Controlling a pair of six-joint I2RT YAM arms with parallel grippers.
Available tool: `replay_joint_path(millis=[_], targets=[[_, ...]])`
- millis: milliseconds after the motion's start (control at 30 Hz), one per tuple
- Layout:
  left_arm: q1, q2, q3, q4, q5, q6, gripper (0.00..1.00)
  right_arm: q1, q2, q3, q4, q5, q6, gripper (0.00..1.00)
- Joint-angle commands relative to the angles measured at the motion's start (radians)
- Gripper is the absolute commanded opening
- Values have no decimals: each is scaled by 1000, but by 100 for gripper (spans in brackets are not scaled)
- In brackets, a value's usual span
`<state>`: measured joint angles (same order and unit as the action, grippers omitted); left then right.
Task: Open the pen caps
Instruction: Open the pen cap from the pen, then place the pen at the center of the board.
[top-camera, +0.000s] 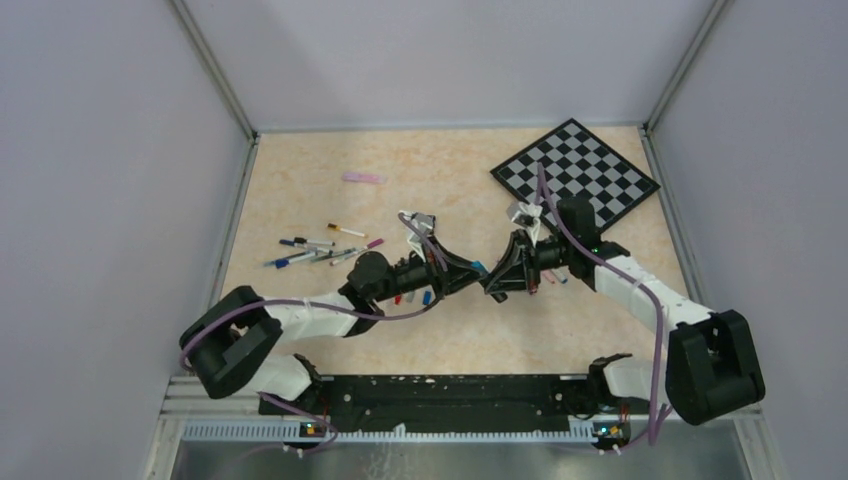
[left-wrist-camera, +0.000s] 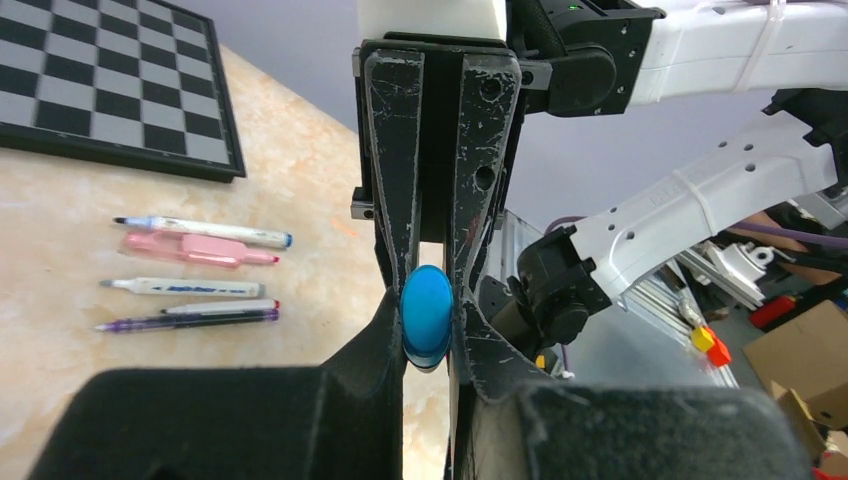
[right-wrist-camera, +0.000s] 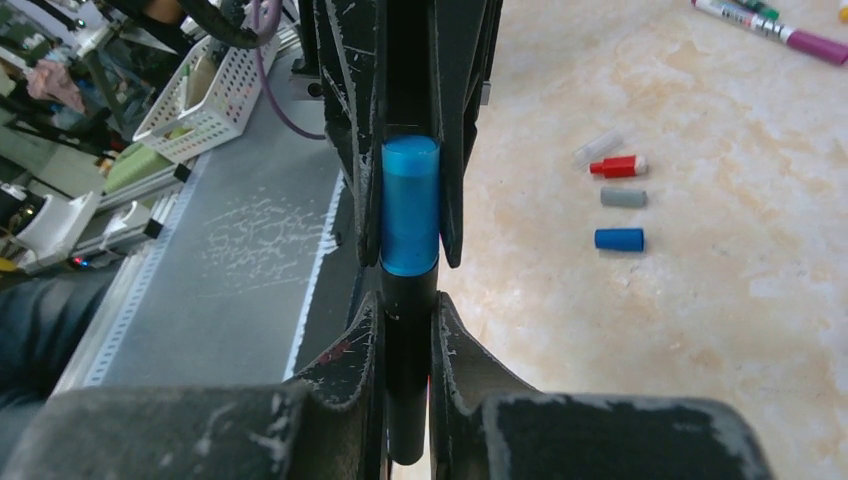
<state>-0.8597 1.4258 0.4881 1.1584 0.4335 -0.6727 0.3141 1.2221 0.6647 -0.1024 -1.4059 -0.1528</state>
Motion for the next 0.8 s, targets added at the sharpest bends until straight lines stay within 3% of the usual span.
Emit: replay_joint_path(millis=[0, 167, 400, 467, 567, 667, 767], targets=[[135, -210, 44, 44, -186, 101, 0, 50, 43, 42, -135, -5, -96, 0], [254, -360, 73, -40, -307, 95, 0, 103, 100, 93, -275, 35, -217, 0], [285, -485, 46, -55, -337, 103, 0, 118, 123, 117, -319, 64, -267, 0], [289, -513, 44, -110, -302, 114, 0, 118, 116, 153, -383, 163, -338, 0], [289, -560, 45, -291, -237, 120, 0, 98, 78, 168, -381, 454, -355, 0], [290, -595, 31, -531, -185, 104, 0, -17, 45, 146, -318, 630, -319, 0], [289, -615, -34, -633, -133, 47, 0, -112, 43, 147, -305, 764, -314, 0]])
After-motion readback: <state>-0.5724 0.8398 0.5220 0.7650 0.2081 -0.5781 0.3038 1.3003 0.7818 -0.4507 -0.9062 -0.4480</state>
